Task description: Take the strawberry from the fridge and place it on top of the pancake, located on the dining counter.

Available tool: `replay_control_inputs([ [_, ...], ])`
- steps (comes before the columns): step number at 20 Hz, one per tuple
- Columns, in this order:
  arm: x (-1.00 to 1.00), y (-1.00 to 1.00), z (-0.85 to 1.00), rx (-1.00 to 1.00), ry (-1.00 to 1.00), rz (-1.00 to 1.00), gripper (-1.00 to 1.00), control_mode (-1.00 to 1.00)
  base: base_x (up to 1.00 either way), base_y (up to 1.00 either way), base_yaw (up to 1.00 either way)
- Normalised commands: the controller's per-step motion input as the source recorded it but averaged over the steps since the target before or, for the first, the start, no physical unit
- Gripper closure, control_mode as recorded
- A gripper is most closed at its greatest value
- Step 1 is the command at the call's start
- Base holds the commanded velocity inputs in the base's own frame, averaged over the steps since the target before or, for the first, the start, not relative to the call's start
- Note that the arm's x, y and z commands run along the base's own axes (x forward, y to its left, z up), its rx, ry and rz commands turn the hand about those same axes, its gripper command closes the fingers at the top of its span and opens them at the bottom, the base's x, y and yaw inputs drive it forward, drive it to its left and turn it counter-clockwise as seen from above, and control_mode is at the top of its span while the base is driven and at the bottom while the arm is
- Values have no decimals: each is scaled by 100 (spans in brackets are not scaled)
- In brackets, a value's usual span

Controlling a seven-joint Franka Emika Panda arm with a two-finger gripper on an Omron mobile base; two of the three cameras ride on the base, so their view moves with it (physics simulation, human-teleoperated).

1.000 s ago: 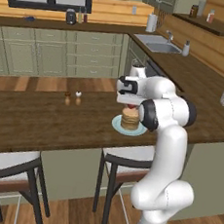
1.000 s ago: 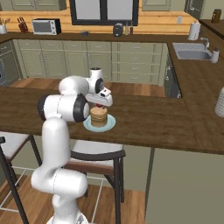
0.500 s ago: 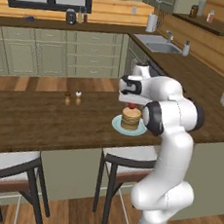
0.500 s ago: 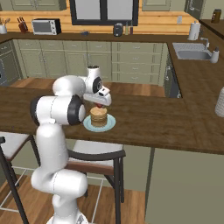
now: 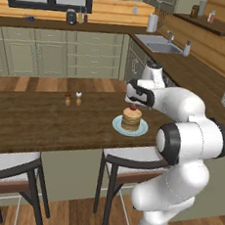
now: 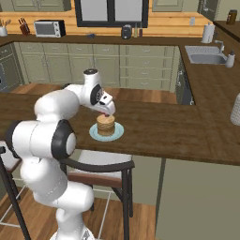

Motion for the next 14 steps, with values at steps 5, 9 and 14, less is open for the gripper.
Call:
replay_control_inputs([
  [5, -85, -11, 68, 0, -13, -3, -100, -100, 0, 0, 0],
  [9, -78, -12, 74, 0, -8, -3, -100, -100, 0, 0, 0],
  [14, -89, -2, 43, 0, -3, -4, -100, -100, 0, 0, 0],
])
